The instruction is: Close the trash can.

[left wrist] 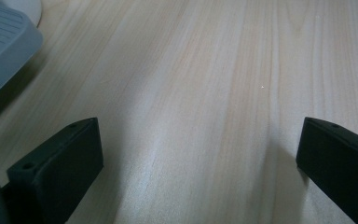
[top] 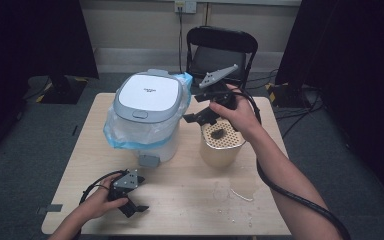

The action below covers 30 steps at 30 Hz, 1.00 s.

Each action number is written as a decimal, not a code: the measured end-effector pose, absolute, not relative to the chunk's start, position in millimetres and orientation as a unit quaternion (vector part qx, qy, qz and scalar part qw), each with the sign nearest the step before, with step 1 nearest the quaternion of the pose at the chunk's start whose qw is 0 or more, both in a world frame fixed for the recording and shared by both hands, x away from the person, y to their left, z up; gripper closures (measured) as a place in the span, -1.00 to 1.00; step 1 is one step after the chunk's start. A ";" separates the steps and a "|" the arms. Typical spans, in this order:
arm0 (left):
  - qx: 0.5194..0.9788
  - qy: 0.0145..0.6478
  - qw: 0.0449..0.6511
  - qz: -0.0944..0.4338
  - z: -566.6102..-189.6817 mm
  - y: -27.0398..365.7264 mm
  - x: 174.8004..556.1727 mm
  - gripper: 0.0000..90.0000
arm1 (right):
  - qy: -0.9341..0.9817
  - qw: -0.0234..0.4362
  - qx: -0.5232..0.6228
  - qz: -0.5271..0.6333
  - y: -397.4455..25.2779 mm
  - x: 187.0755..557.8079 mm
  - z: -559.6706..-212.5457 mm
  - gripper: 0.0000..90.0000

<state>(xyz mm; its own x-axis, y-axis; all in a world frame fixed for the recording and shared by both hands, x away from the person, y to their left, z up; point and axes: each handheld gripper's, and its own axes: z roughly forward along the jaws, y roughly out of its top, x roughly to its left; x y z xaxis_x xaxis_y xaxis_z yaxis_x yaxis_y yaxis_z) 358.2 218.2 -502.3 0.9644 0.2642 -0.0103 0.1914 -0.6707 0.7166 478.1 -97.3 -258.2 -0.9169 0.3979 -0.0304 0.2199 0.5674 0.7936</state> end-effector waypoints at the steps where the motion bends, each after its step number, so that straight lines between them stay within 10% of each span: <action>1: 0.913 0.125 0.386 0.047 -502.3 218.1 358.2 -1.00 | 0.880 0.106 0.176 0.428 -100.1 476.7 -260.2 -0.68; 30: 0.912 0.125 0.388 0.050 -502.7 218.0 358.2 -1.00 | 0.878 0.099 0.200 0.423 -157.6 440.3 -317.4 -0.68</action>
<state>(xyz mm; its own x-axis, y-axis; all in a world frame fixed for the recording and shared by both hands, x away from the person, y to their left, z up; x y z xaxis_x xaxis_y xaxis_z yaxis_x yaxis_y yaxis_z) 358.2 218.0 -502.7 0.9638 0.2664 -0.0051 0.1885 -0.6682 0.7197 440.3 -157.6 -317.4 -0.9005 0.4348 -0.0037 0.2681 0.5619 0.7825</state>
